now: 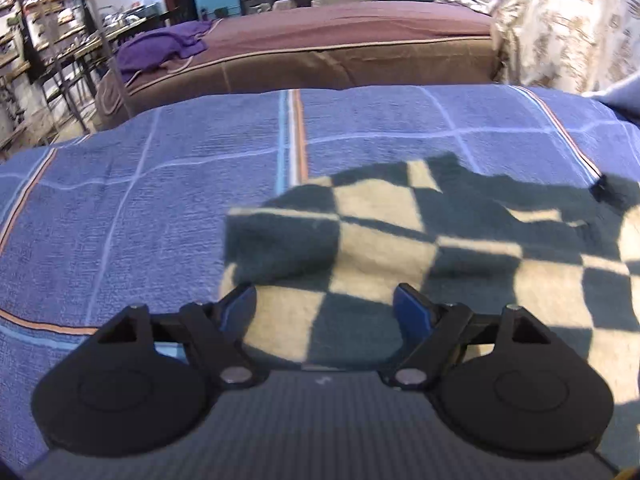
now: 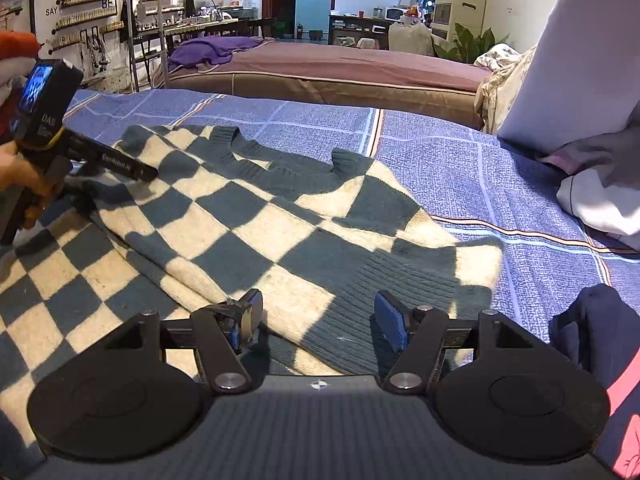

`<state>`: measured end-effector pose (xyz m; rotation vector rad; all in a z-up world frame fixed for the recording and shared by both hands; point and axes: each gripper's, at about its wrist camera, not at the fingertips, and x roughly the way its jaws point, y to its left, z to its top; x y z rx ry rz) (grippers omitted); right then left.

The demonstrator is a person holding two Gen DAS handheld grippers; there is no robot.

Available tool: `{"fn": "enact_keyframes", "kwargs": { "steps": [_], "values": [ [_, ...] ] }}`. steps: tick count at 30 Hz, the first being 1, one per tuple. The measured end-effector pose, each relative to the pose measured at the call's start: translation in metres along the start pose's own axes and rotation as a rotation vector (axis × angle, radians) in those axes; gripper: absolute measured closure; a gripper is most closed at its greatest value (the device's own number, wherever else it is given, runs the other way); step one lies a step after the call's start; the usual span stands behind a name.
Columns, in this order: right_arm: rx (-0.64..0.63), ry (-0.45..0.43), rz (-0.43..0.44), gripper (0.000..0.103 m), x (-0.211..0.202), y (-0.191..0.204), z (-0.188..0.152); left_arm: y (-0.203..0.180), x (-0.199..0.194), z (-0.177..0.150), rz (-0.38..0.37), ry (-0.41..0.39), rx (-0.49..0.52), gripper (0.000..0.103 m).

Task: Fold small clothes

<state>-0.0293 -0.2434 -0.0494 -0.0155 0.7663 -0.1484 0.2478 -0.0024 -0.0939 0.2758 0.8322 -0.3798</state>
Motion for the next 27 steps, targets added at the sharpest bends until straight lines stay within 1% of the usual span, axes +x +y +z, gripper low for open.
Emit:
{"fn": "enact_keyframes", "kwargs": {
  "steps": [1, 2, 3, 4, 5, 6, 8, 9, 10, 11, 12, 13, 14, 15, 16, 17, 18, 19, 20, 22, 23, 24, 25, 27],
  "values": [
    [-0.001, -0.002, -0.006, 0.001, 0.000, -0.002, 0.000, 0.005, 0.003, 0.004, 0.007, 0.006, 0.014, 0.024],
    [-0.004, -0.005, -0.011, 0.001, 0.000, -0.003, 0.000, 0.008, 0.004, 0.005, 0.006, 0.009, 0.034, 0.021],
    [-0.007, -0.010, -0.014, 0.001, 0.001, -0.003, 0.001, 0.010, 0.004, 0.004, 0.017, 0.005, 0.057, 0.016],
    [-0.010, -0.022, -0.013, 0.001, 0.000, -0.002, 0.001, 0.011, 0.004, 0.003, 0.022, 0.001, 0.068, 0.014],
    [-0.015, -0.034, -0.008, 0.001, 0.000, -0.001, 0.002, 0.014, 0.002, 0.002, 0.014, -0.001, 0.060, 0.014],
    [-0.030, -0.041, 0.001, 0.001, 0.002, 0.002, 0.003, 0.019, -0.002, 0.001, -0.001, 0.000, 0.030, 0.014],
    [-0.081, -0.024, 0.008, 0.001, 0.009, 0.009, 0.002, 0.028, -0.015, -0.003, 0.009, 0.003, -0.032, 0.015],
    [-0.101, -0.011, 0.000, 0.001, 0.012, 0.013, 0.001, 0.031, -0.024, -0.006, 0.014, -0.013, -0.066, 0.015],
    [-0.116, 0.005, -0.005, 0.001, 0.016, 0.015, -0.002, 0.033, -0.034, -0.011, 0.004, -0.033, -0.093, 0.015],
    [-0.117, 0.018, -0.001, 0.001, 0.018, 0.016, -0.005, 0.033, -0.046, -0.017, -0.029, -0.053, -0.110, 0.015],
    [-0.104, 0.029, 0.006, 0.001, 0.019, 0.015, -0.009, 0.031, -0.059, -0.025, -0.068, -0.066, -0.098, 0.015],
    [-0.093, 0.040, 0.008, 0.001, 0.020, 0.014, -0.012, 0.027, -0.066, -0.031, -0.076, -0.063, -0.063, 0.015],
    [-0.086, 0.051, 0.001, 0.000, 0.020, 0.013, -0.016, 0.020, -0.071, -0.041, -0.046, -0.047, 0.006, 0.015],
    [-0.078, 0.053, -0.006, 0.000, 0.018, 0.011, -0.019, 0.015, -0.071, -0.048, 0.001, -0.031, 0.065, 0.015],
    [-0.068, 0.053, -0.010, 0.000, 0.017, 0.008, -0.023, 0.012, -0.067, -0.059, 0.067, -0.010, 0.133, 0.015],
    [-0.056, 0.056, -0.012, 0.000, 0.015, 0.004, -0.027, 0.014, -0.063, -0.067, 0.101, -0.006, 0.159, 0.013],
    [-0.049, 0.060, -0.015, 0.000, 0.014, 0.000, -0.031, 0.026, -0.064, -0.073, 0.075, -0.025, 0.109, 0.010],
    [-0.049, 0.067, -0.023, 0.000, 0.012, -0.002, -0.034, 0.039, -0.063, -0.075, 0.056, -0.014, 0.033, 0.005],
    [-0.047, 0.072, -0.032, 0.000, 0.009, -0.005, -0.036, 0.052, -0.060, -0.075, 0.055, 0.012, -0.039, 0.003],
    [-0.023, 0.062, -0.026, 0.000, -0.001, -0.010, -0.038, 0.073, -0.062, -0.074, 0.052, 0.035, -0.139, 0.001],
    [-0.008, 0.050, -0.024, 0.000, -0.008, -0.011, -0.039, 0.077, -0.067, -0.074, 0.067, 0.031, -0.160, 0.001],
    [0.004, 0.033, -0.024, 0.000, -0.016, -0.012, -0.040, 0.077, -0.073, -0.076, 0.088, 0.017, -0.145, 0.002],
    [0.008, 0.023, -0.029, 0.000, -0.023, -0.012, -0.041, 0.073, -0.078, -0.076, 0.116, 0.006, -0.104, 0.002],
    [0.012, 0.002, -0.046, 0.000, -0.034, -0.012, -0.043, 0.061, -0.088, -0.079, 0.207, -0.011, 0.008, 0.003]
  ]
}}
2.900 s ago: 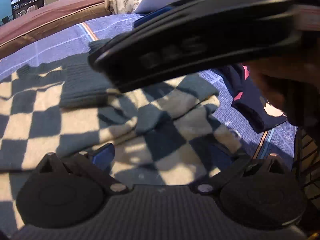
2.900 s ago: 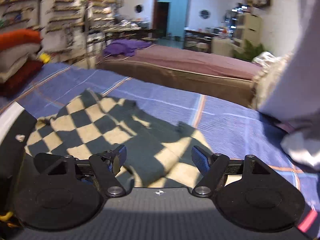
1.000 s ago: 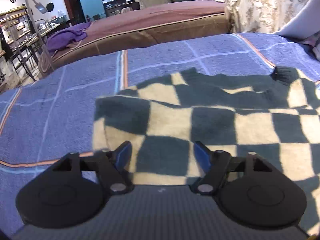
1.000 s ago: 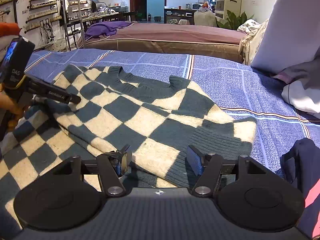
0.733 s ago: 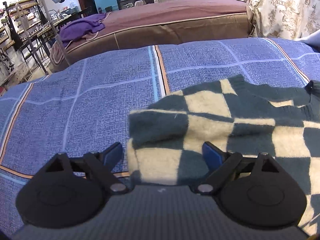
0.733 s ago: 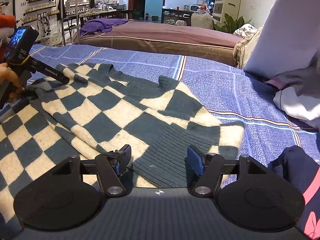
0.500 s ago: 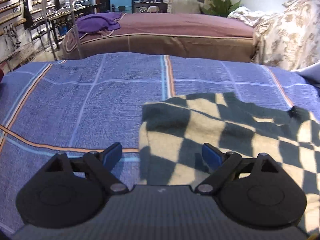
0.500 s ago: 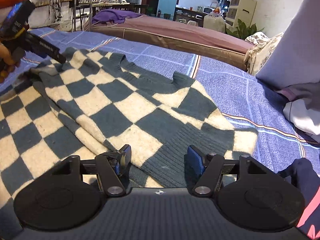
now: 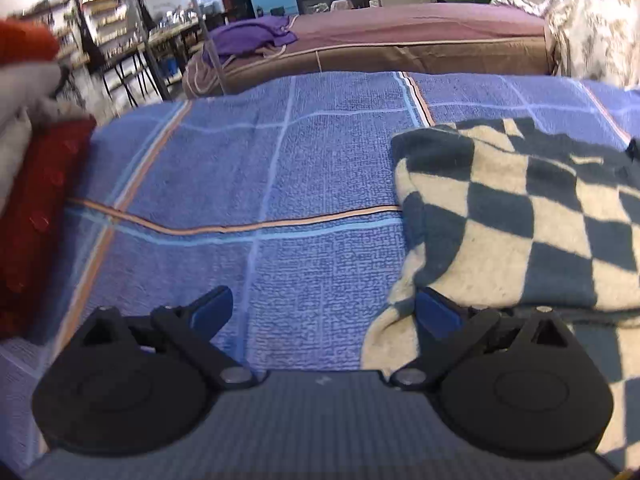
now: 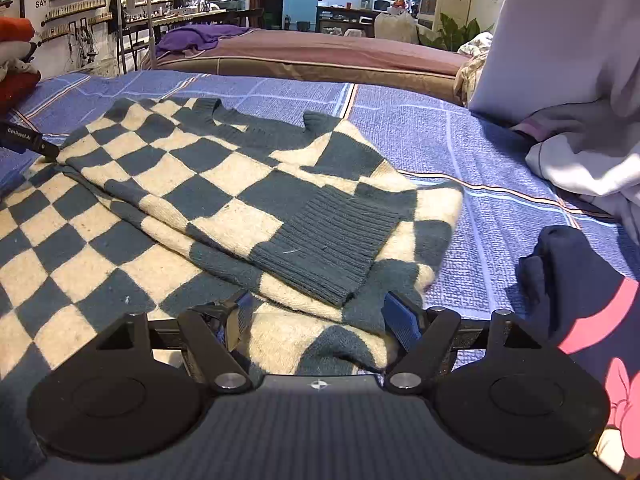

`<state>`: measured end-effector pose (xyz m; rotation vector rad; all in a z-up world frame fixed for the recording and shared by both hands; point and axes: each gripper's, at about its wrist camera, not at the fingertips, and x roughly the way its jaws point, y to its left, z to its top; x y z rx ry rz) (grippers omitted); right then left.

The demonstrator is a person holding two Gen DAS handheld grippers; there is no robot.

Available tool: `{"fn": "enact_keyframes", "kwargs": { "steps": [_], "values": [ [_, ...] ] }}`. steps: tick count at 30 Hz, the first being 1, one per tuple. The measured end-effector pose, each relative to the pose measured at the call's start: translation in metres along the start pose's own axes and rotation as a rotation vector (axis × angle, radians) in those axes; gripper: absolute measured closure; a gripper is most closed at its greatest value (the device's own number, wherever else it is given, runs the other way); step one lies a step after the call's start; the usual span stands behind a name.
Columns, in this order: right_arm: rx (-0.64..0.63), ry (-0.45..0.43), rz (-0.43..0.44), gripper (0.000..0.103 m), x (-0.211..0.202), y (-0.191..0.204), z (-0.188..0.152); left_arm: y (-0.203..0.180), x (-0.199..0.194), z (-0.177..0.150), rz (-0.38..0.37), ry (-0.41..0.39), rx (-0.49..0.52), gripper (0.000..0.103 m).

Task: Fold small clothes

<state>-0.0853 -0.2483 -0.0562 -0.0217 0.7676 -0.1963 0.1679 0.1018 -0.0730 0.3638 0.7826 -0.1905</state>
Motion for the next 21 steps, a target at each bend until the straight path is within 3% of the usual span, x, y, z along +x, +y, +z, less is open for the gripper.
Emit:
{"fn": "enact_keyframes", "kwargs": {
  "steps": [1, 4, 5, 8, 10, 12, 14, 19, 21],
  "values": [
    [0.001, -0.008, -0.003, 0.000, -0.004, 0.000, -0.001, -0.003, -0.005, -0.002, 0.009, -0.011, 0.025, 0.004],
    [-0.011, 0.001, -0.029, 0.000, -0.006, 0.000, -0.004, -0.009, -0.018, -0.011, -0.121, -0.018, 0.025, 0.003],
    [-0.008, 0.001, -0.038, 0.000, -0.006, -0.001, -0.006, -0.015, -0.018, -0.014, -0.130, -0.010, 0.041, 0.003],
    [0.003, 0.042, -0.074, 0.000, 0.000, -0.004, -0.009, -0.033, -0.012, -0.025, -0.044, -0.043, 0.166, 0.003],
    [-0.012, 0.069, -0.098, 0.000, 0.003, -0.006, -0.012, -0.036, -0.008, -0.025, -0.031, -0.071, 0.183, 0.002],
    [0.032, 0.054, -0.138, 0.004, 0.000, -0.013, -0.015, -0.033, -0.001, -0.020, -0.031, -0.069, 0.173, 0.002],
    [0.132, 0.024, -0.124, 0.008, -0.006, -0.026, -0.015, -0.027, 0.011, -0.012, -0.039, -0.052, 0.132, 0.003],
    [0.176, 0.070, -0.032, 0.011, -0.017, -0.025, -0.023, -0.013, 0.022, -0.007, -0.054, -0.012, 0.027, 0.003],
    [0.208, 0.091, 0.027, 0.011, -0.025, -0.020, -0.034, -0.006, 0.013, -0.013, -0.094, 0.030, -0.010, 0.003]
  ]
}}
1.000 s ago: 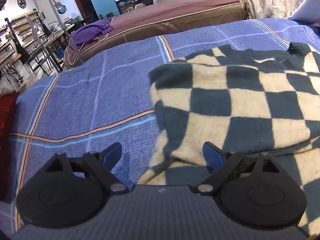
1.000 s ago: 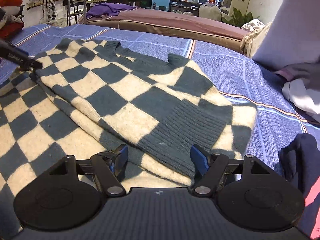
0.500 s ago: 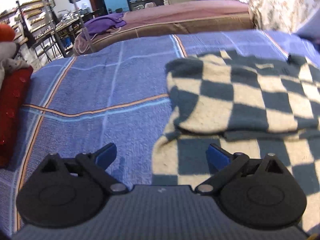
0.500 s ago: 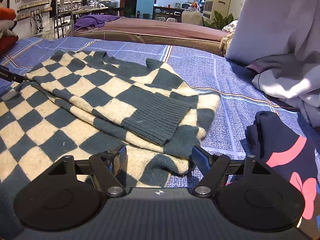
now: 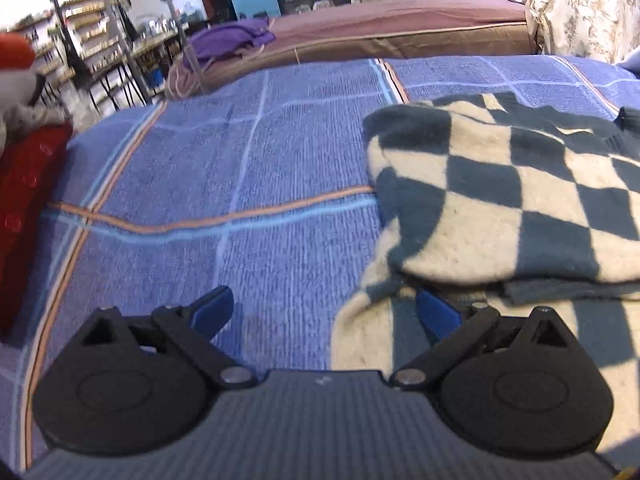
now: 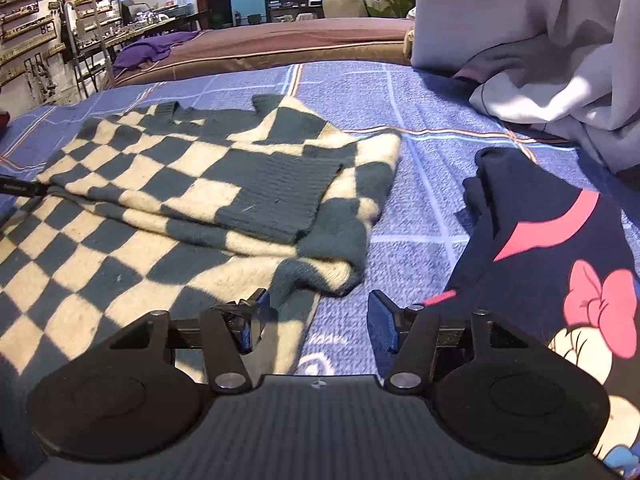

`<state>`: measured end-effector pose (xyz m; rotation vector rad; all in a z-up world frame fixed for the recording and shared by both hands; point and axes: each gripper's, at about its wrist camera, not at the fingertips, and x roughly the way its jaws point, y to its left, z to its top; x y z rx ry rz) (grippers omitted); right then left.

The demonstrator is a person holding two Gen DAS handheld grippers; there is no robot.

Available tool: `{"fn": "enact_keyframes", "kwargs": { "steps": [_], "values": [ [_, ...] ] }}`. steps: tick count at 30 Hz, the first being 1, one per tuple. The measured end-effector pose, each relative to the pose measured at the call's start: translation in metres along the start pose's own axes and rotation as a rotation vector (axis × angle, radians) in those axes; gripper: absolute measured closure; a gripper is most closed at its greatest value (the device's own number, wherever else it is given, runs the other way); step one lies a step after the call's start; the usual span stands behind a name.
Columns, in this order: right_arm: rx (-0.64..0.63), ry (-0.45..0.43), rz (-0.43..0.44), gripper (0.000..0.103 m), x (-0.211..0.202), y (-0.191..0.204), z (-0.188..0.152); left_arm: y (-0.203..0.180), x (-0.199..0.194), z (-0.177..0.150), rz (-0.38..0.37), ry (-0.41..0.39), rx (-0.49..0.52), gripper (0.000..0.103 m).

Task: Fold small clothes

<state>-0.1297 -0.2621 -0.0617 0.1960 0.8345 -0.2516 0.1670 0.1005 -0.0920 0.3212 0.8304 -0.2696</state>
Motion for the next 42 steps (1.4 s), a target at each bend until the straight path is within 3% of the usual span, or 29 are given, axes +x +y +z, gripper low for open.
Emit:
{"fn": "enact_keyframes", "kwargs": {
  "steps": [4, 6, 8, 9, 11, 13, 15, 19, 22, 23, 24, 25, 27, 29, 32, 36, 39, 40, 42],
  "values": [
    [0.073, 0.051, 0.107, 0.011, -0.012, 0.000, -0.030, 0.022, -0.028, -0.028, -0.179, 0.102, -0.092, 0.002],
    [0.077, 0.035, 0.127, 0.009, -0.015, 0.003, -0.038, 0.030, -0.041, -0.051, -0.232, 0.141, -0.115, 0.002],
    [0.079, 0.030, 0.145, 0.012, -0.011, 0.006, -0.035, 0.033, -0.052, -0.067, -0.250, 0.129, -0.107, 0.003],
    [0.088, 0.028, 0.172, 0.034, -0.007, 0.006, -0.032, 0.033, -0.056, -0.072, -0.259, 0.119, -0.104, 0.007],
    [0.144, 0.044, 0.243, 0.087, 0.004, 0.005, -0.027, 0.032, -0.062, -0.077, -0.259, 0.107, -0.101, 0.024],
    [0.171, 0.050, 0.244, 0.087, 0.003, 0.005, -0.029, 0.030, -0.068, -0.077, -0.281, 0.104, -0.088, 0.061],
    [0.161, 0.078, 0.246, 0.089, -0.010, 0.003, -0.035, 0.031, -0.073, -0.076, -0.326, 0.124, -0.090, 0.088],
    [0.218, 0.103, 0.250, 0.094, -0.033, -0.014, -0.061, 0.032, -0.078, -0.082, -0.320, 0.130, -0.067, 0.088],
    [0.268, 0.077, 0.271, 0.091, -0.036, -0.020, -0.068, 0.034, -0.078, -0.080, -0.314, 0.136, -0.076, 0.083],
    [0.273, 0.072, 0.267, 0.081, -0.038, -0.020, -0.067, 0.036, -0.080, -0.079, -0.304, 0.138, -0.078, 0.080],
    [0.268, 0.063, 0.255, 0.065, -0.042, -0.019, -0.066, 0.039, -0.083, -0.080, -0.289, 0.140, -0.078, 0.070],
    [0.251, 0.057, 0.243, 0.058, -0.047, -0.018, -0.064, 0.042, -0.088, -0.081, -0.270, 0.140, -0.076, 0.053],
    [0.208, 0.054, 0.216, 0.033, -0.056, -0.016, -0.066, 0.049, -0.098, -0.089, -0.232, 0.128, -0.078, 0.038],
    [0.187, 0.057, 0.212, 0.027, -0.065, -0.016, -0.070, 0.061, -0.110, -0.102, -0.247, 0.131, -0.105, 0.038],
    [0.180, 0.086, 0.256, 0.027, -0.075, -0.016, -0.082, 0.070, -0.125, -0.122, -0.269, 0.130, -0.140, 0.037],
    [0.159, 0.137, 0.283, 0.024, -0.077, -0.009, -0.091, 0.073, -0.143, -0.144, -0.254, 0.073, -0.172, 0.009],
    [0.147, 0.166, 0.331, 0.023, -0.071, -0.002, -0.091, 0.070, -0.148, -0.153, -0.275, 0.057, -0.176, 0.008],
    [0.139, 0.178, 0.343, 0.021, -0.069, 0.002, -0.091, 0.068, -0.149, -0.155, -0.288, 0.061, -0.169, 0.008],
    [0.122, 0.193, 0.357, 0.006, -0.068, 0.007, -0.094, 0.063, -0.151, -0.159, -0.304, 0.065, -0.134, 0.008]
  ]
}}
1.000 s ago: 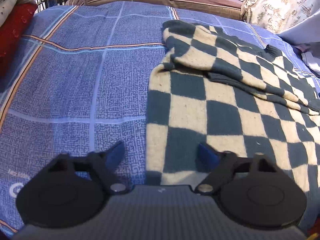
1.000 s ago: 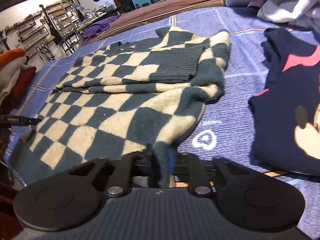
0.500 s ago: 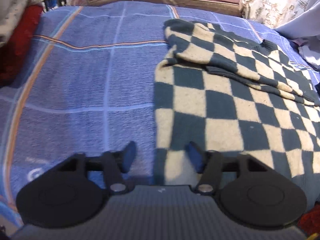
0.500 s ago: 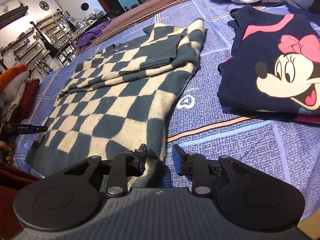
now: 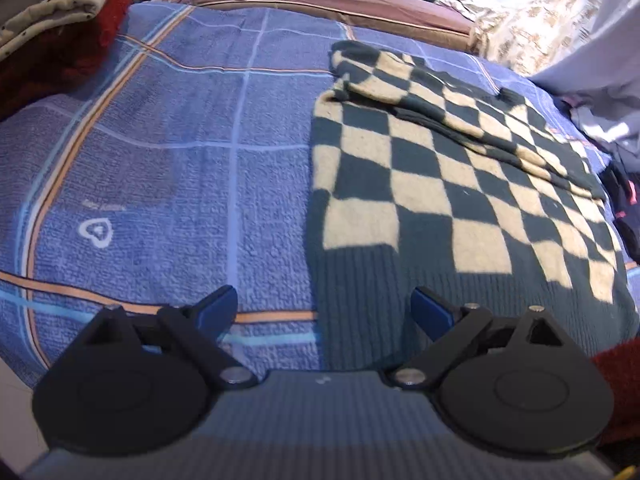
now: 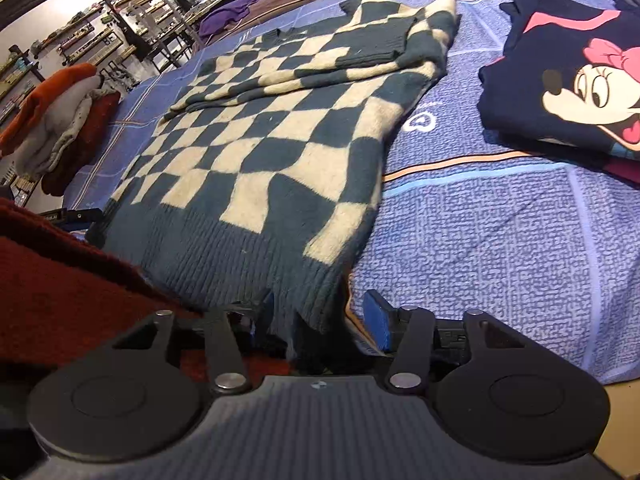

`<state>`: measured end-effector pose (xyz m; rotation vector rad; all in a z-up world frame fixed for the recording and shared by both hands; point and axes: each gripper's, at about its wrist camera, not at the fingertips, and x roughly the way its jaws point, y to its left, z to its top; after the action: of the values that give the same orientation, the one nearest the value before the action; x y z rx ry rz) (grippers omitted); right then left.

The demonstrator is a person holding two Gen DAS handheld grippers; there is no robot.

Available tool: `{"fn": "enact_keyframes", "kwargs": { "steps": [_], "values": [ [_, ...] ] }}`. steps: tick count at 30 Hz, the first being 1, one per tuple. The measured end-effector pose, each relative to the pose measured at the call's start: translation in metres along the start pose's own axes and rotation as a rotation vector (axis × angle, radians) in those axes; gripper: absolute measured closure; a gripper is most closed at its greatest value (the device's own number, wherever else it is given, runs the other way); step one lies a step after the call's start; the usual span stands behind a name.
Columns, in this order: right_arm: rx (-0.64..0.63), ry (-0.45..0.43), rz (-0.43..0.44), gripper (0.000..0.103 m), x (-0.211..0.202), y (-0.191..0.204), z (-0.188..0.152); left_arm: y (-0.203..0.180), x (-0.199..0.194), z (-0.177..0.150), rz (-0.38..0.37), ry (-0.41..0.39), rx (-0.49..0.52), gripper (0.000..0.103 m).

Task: Fold small clothes
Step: 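Grasp the sweater hem with both grippers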

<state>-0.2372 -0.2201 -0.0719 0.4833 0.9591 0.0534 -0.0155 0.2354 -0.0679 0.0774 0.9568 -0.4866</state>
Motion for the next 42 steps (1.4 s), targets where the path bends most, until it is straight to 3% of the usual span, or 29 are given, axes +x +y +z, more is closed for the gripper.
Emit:
{"fn": "enact_keyframes", "kwargs": {
  "steps": [8, 11, 13, 16, 20, 22, 24, 27, 36, 42],
  "values": [
    [0.052, 0.038, 0.033, 0.008, 0.008, -0.006, -0.004, -0.008, 0.004, -0.013, -0.048, -0.002, -0.014, 0.010],
    [0.068, 0.046, 0.048, 0.009, 0.007, -0.008, -0.006, -0.013, 0.005, -0.014, -0.049, 0.005, -0.009, 0.015],
    [0.060, 0.054, 0.061, 0.014, 0.008, -0.007, -0.007, -0.014, 0.005, -0.015, -0.064, 0.006, -0.014, 0.026],
    [0.052, 0.078, 0.079, 0.027, 0.013, -0.006, -0.008, -0.014, 0.006, -0.015, -0.088, -0.003, -0.034, 0.043],
    [0.053, 0.083, 0.079, 0.040, 0.014, -0.007, -0.009, -0.013, 0.008, -0.017, -0.093, -0.012, -0.064, 0.051],
    [0.048, 0.079, 0.079, 0.051, 0.013, -0.007, -0.009, -0.014, 0.008, -0.016, -0.095, -0.005, -0.068, 0.059],
    [0.042, 0.087, 0.080, 0.077, 0.014, -0.007, -0.010, -0.013, 0.008, -0.015, -0.105, 0.005, -0.082, 0.064],
    [0.024, 0.092, 0.072, 0.086, 0.015, -0.004, -0.010, -0.013, 0.008, -0.014, -0.102, 0.013, -0.092, 0.072],
    [0.005, 0.073, 0.075, 0.090, 0.013, -0.003, -0.009, -0.006, 0.009, -0.012, -0.118, 0.021, -0.144, 0.085],
    [0.023, -0.013, 0.074, 0.091, 0.001, -0.004, 0.008, -0.013, 0.010, 0.010, -0.088, 0.017, -0.079, 0.088]
  ]
}}
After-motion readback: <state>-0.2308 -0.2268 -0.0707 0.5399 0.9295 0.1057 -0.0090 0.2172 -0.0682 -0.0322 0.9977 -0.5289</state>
